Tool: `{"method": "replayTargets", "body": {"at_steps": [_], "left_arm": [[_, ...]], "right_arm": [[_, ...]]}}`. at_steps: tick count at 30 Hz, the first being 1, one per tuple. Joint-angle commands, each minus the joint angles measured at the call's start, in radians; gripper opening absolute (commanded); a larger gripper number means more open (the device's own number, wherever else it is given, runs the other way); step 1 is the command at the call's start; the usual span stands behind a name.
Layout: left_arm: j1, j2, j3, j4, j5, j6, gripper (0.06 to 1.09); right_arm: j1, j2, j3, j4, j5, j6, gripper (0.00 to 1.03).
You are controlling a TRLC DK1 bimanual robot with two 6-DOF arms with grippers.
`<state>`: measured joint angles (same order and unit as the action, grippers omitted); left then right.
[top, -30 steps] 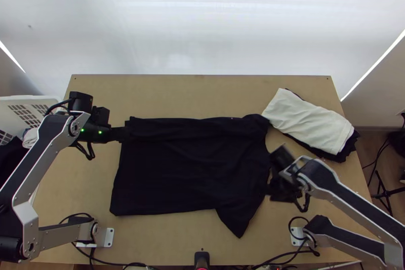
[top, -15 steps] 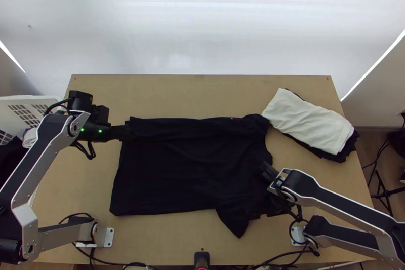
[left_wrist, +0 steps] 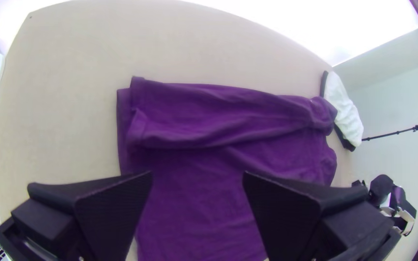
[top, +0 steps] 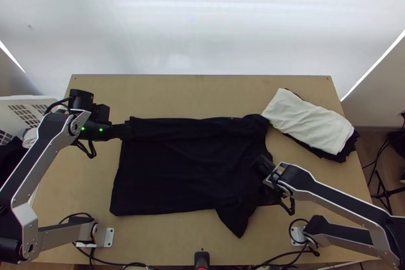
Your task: Fold the t-shirt
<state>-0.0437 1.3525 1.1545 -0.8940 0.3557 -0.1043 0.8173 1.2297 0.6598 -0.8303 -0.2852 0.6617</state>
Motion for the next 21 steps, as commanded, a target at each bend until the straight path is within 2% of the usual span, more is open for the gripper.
{"method": "replayTargets", "body": {"at_steps": [1, 3, 4, 7, 12, 17, 21], "left_arm": [[-0.001, -0.004, -0.029, -0.028, -0.032, 0.037, 0.92], [-0.001, 0.010, -0.022, -0.089, -0.054, 0.081, 0.76], [-0.001, 0.025, -0.018, -0.151, -0.072, 0.109, 0.71], [-0.019, 0.103, 0.044, -0.395, -0.136, 0.169, 0.72], [-0.071, 0.076, 0.016, -0.482, -0.204, 0.316, 0.72], [-0.252, 0.066, -0.039, -0.663, -0.374, 0.318, 0.72], [-0.404, 0.037, -0.099, -0.668, -0.385, 0.336, 0.72]], "right_arm": [[-0.014, -0.062, -0.005, 0.097, 0.129, 0.010, 0.03], [-0.014, -0.072, -0.008, 0.099, 0.130, 0.013, 0.03], [-0.014, -0.072, -0.009, 0.099, 0.130, 0.012, 0.03], [-0.014, -0.082, -0.012, 0.099, 0.130, 0.018, 0.03], [-0.010, -0.084, -0.012, 0.099, 0.130, 0.033, 0.03], [-0.014, -0.090, -0.017, 0.099, 0.130, 0.033, 0.03], [-0.012, -0.088, -0.015, 0.099, 0.130, 0.033, 0.03]]}}
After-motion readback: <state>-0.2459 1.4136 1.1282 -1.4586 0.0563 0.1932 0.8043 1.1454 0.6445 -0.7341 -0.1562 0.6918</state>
